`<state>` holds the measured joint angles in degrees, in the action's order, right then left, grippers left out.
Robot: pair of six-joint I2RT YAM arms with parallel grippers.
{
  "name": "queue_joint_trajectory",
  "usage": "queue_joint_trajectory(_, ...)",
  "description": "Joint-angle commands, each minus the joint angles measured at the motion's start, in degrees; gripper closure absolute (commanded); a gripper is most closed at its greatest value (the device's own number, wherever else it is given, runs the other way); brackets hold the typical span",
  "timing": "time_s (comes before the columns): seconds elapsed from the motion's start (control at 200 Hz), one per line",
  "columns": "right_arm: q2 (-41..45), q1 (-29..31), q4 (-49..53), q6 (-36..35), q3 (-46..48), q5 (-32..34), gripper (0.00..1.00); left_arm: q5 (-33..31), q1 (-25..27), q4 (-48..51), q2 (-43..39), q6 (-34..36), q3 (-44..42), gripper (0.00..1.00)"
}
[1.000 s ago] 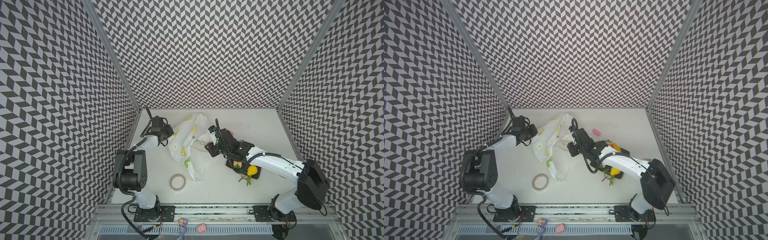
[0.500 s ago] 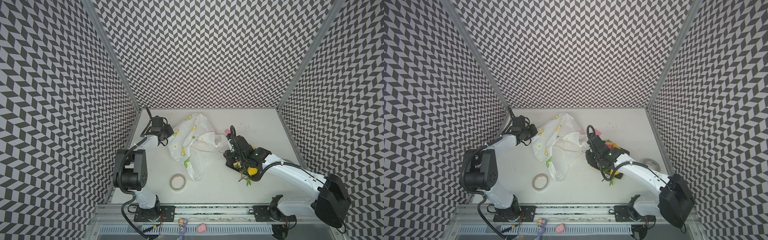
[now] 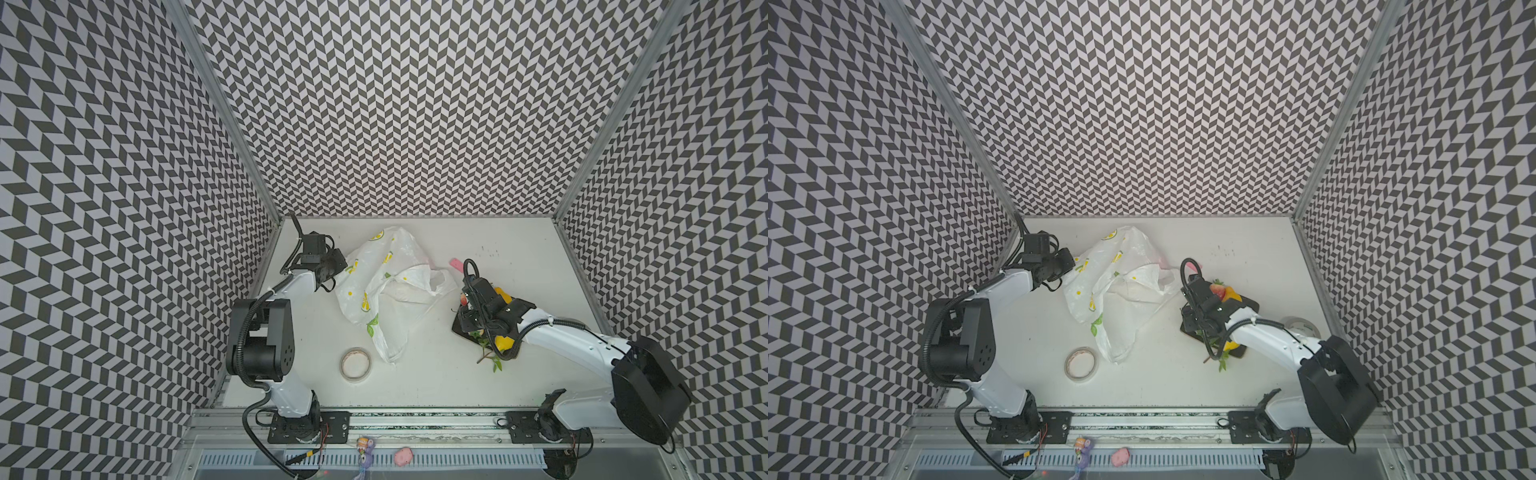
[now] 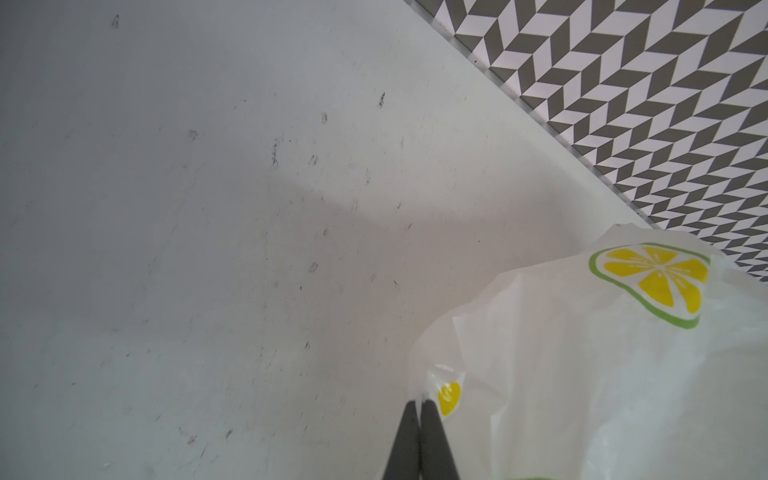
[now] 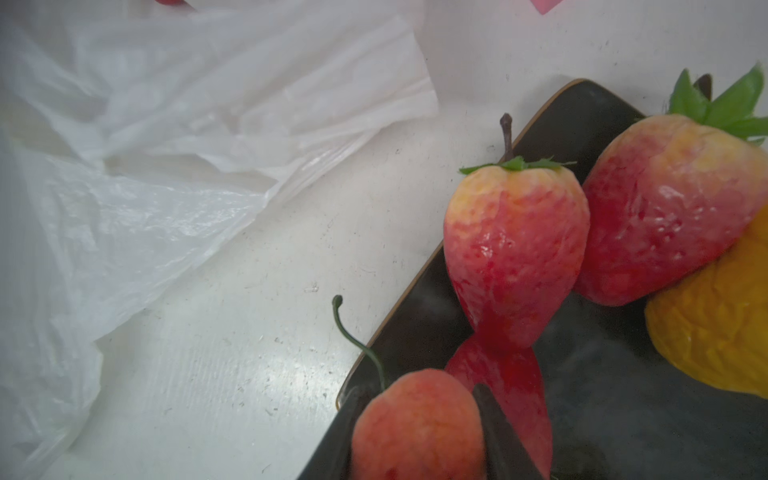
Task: Take the fake fruits out of the plastic bag
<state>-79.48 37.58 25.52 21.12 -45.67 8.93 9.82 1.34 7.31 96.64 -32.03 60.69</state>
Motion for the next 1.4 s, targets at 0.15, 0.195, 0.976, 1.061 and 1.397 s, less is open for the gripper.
queue_joint_trajectory(0.15, -2.58, 0.03, -5.74, -0.27, 0.66, 2.13, 0.64, 0.06, -0.38, -0.74, -0.22, -0.08, 0.93, 1.0)
queue_joint_trajectory(0.195, -2.83, 0.03, -5.66, -0.44, 0.65, 2.48, 0.64, 0.06, -0.38, -0.65, -0.29, -0.07, 0.85, 1.0)
queue_joint_trajectory(0.976, -0.3, 0.01, -3.9, -1.48, -0.1, 3.62, 0.46, 0.01, -0.38, -0.54, -0.48, 0.15, 1.2, 1.0)
queue_joint_trajectory(1.061, 3.01, 0.03, -4.15, -1.39, -0.38, 2.69, 0.46, 0.15, -0.44, -0.54, -0.47, 0.22, 1.2, 1.0)
queue_joint_trajectory(1.397, 7.5, 8.1, -21.0, -10.45, 1.11, -11.37, 0.47, 1.01, -0.33, -0.9, -0.38, 0.25, 0.4, 1.0)
